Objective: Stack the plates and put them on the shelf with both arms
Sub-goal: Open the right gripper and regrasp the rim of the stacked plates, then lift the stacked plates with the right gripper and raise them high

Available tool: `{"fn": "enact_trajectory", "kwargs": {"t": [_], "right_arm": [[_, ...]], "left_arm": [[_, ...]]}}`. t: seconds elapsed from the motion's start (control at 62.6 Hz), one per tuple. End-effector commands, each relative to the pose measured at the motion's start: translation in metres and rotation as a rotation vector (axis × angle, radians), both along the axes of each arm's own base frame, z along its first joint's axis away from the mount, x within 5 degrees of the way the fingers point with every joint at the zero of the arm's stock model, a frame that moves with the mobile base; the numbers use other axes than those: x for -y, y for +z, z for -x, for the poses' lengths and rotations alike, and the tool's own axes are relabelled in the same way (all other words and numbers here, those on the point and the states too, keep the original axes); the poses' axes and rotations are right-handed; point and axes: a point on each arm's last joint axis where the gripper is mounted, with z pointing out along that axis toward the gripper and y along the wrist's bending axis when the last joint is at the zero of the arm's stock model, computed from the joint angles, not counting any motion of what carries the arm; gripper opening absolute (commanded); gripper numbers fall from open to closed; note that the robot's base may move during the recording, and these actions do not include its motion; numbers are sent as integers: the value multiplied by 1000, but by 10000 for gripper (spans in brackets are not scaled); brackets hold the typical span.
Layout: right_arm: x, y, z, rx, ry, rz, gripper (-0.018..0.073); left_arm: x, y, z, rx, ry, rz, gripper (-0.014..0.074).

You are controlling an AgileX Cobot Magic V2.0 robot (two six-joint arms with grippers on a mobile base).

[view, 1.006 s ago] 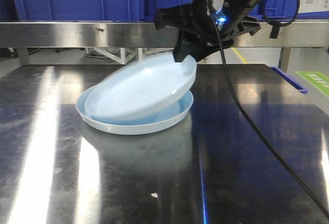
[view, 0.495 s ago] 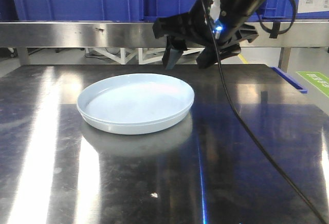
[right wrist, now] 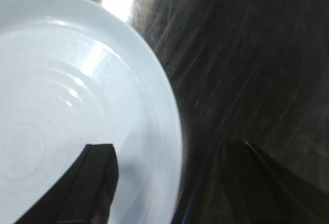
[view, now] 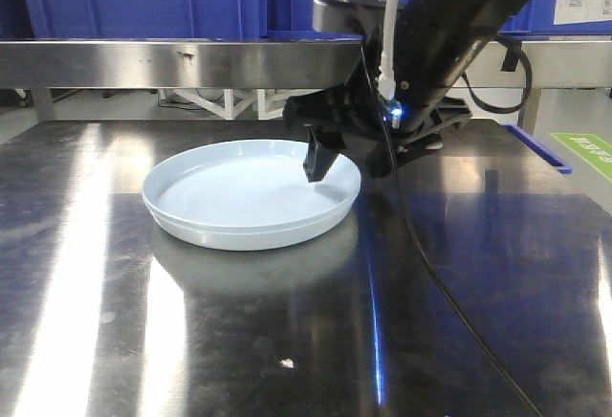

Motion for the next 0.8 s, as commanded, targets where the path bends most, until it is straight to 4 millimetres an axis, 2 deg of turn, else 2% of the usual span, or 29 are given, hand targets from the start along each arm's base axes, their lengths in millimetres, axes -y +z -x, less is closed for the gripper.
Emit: {"fn": "enact_trajectory", "kwargs": {"t": [0.0,0.08,0.16,0.463,0.527,0.607,0.783], "right_arm": [[-3,34,-5,127,1,-60,539],[-3,34,-5,131,0,-62,526],[-3,35,-6,136,0,-64,456],[-3,37,-6,149,-1,-71,38],[-3,43,-6,171,-2,-82,62],[-3,60,-6,214,-3,-105,55],[0,109,-2,330,-4,-168,55]], "left_arm": [[0,16,-2,98,-3,7,101],[0,16,-2,98,-3,7,101],[0,16,-2,98,-3,7,101],[0,16,-2,98,-3,7,101],[0,16,-2,98,-3,7,101],[0,16,-2,98,-3,7,101],[0,16,-2,98,-3,7,101]]}}
